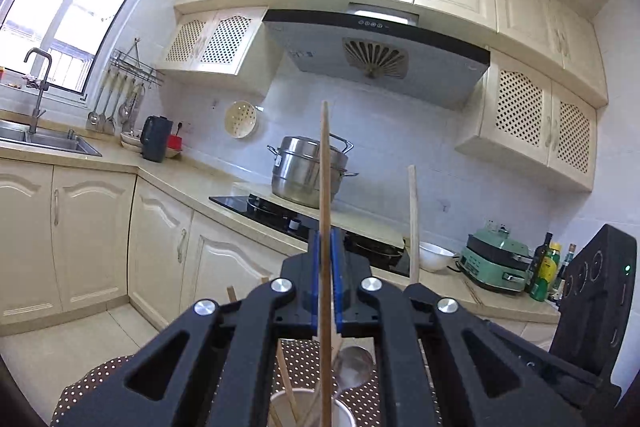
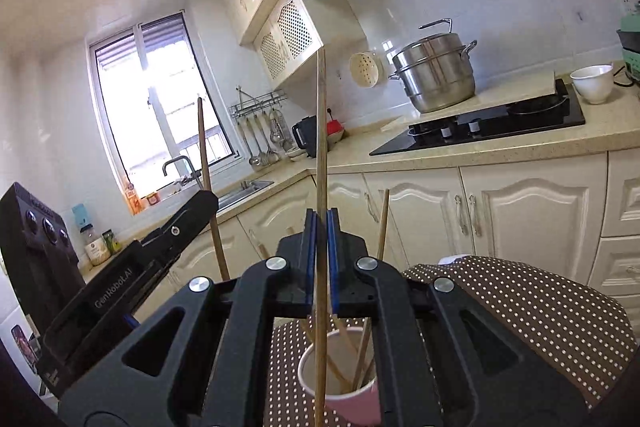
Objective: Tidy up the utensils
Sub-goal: 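Lower both held chopsticks into the pink cup and open both tools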
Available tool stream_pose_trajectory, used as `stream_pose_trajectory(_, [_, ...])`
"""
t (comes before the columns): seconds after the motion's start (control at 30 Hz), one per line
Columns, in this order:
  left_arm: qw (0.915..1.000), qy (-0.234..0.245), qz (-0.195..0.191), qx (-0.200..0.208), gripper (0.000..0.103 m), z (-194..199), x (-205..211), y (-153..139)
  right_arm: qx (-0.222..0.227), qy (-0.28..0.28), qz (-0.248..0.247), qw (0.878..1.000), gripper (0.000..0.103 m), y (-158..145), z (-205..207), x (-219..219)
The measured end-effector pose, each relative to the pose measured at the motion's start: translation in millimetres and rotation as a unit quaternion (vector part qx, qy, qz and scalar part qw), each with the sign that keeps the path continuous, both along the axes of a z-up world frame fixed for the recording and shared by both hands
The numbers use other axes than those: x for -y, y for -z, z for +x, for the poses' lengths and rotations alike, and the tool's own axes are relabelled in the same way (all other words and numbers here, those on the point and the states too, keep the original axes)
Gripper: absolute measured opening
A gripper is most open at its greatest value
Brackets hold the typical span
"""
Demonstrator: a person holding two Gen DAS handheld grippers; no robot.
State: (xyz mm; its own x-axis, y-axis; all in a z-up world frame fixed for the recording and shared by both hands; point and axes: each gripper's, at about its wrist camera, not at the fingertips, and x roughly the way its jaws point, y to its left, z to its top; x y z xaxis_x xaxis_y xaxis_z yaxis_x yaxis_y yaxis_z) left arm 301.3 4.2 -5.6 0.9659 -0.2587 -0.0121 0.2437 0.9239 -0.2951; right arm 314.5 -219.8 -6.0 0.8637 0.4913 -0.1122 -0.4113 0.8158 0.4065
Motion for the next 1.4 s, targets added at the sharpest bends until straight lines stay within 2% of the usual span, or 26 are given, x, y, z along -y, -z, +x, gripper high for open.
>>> stream_pose_trajectory(0.23, [0.9998, -0.01, -0.004, -0.014, 0.006, 31.8, 0.9, 26.7, 0.011, 0.011, -0.002, 1.0, 0.006, 11.8, 16.2, -6.7])
stream_pose_trajectory(0.33, [0.9997, -0.012, 0.012, -0.019, 0.006, 36.5, 7.0, 38.3, 0.019, 0.018, -0.014, 1.0, 0.006, 16.3, 19.7, -10.8])
stream_pose_trajectory(0.5, [0.9989, -0.004, 0.014, -0.045, 0.006, 40.9, 5.1, 55.8, 0.014, 0.014, -0.027, 0.999, 0.006, 27.8, 20.4, -14.3])
stream_pose_trajectory(0.7, [0.9979, 0.0, 0.025, -0.06, 0.006, 29.0, 4.2, 61.9, 0.006, 0.007, -0.053, 0.999, 0.006, 38.7, 5.0, -13.0])
stream_pose_trajectory(0.83, [0.9971, 0.006, 0.047, -0.06, 0.006, 14.0, 7.2, 62.0, 0.003, 0.005, -0.07, 0.998, 0.006, 41.0, -7.6, -10.9])
stream_pose_trajectory(1.1, [0.9952, 0.022, 0.048, -0.082, 0.007, -1.4, 5.5, 61.9, -0.017, 0.008, -0.083, 0.996, 0.006, 46.3, -26.2, -8.0])
stream_pose_trajectory(1.17, [0.9946, 0.029, 0.048, -0.087, 0.025, -5.2, 5.6, 60.5, -0.021, 0.009, -0.084, 0.996, 0.006, 46.4, -28.9, -8.1])
stream_pose_trajectory(1.2, [0.9946, 0.027, 0.048, -0.088, 0.044, -8.2, 5.2, 59.1, -0.024, 0.009, -0.085, 0.996, 0.006, 46.1, -30.2, -8.6])
stream_pose_trajectory(1.23, [0.995, 0.026, 0.046, -0.085, 0.048, -10.8, 4.1, 58.1, -0.027, 0.007, -0.086, 0.996, 0.006, 45.9, -30.9, -9.5])
stream_pose_trajectory(1.4, [0.9937, 0.011, 0.056, -0.096, 0.048, -21.6, -0.2, 54.2, -0.035, 0.004, -0.089, 0.995, 0.006, 46.3, -34.6, -15.0])
